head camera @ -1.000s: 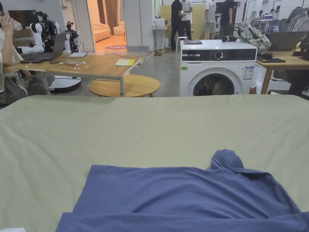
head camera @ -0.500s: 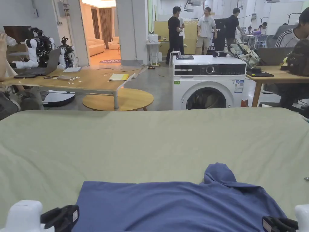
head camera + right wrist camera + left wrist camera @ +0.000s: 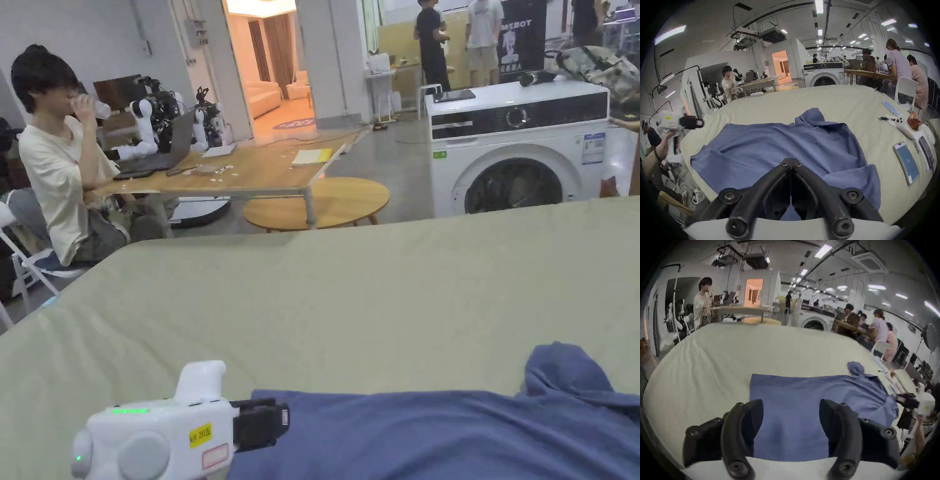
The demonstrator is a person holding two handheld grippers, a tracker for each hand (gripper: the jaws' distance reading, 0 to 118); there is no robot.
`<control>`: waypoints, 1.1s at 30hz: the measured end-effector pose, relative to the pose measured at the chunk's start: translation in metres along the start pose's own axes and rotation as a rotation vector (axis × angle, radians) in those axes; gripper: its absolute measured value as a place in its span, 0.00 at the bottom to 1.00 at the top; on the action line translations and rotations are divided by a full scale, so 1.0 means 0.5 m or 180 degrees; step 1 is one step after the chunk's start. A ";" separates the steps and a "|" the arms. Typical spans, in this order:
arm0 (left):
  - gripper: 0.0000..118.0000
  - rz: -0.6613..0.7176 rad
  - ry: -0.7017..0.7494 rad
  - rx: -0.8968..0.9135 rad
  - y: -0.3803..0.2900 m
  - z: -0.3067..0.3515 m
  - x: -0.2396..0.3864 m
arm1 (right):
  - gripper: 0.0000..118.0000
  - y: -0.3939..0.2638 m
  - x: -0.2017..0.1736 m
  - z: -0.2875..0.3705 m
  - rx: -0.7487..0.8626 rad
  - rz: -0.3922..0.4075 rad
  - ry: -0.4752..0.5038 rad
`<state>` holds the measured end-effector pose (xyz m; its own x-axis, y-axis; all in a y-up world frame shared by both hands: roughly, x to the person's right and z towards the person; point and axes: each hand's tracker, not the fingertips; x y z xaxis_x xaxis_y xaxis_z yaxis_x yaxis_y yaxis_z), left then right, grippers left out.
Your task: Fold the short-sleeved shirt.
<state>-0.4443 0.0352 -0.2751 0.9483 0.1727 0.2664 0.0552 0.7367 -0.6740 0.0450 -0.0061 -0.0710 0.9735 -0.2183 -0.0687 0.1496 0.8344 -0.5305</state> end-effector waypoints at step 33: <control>0.05 -0.0236 0.0772 -0.1030 0.078 -0.338 0.000 | 0.01 0.198 0.280 -0.384 -0.1276 -0.0033 -0.0782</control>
<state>-0.3894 -0.0468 -0.4180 0.9821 -0.0609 0.1783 0.1850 0.4911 -0.8512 0.1630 -0.0513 -0.2951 0.9916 -0.0590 0.1147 0.1280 0.5610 -0.8179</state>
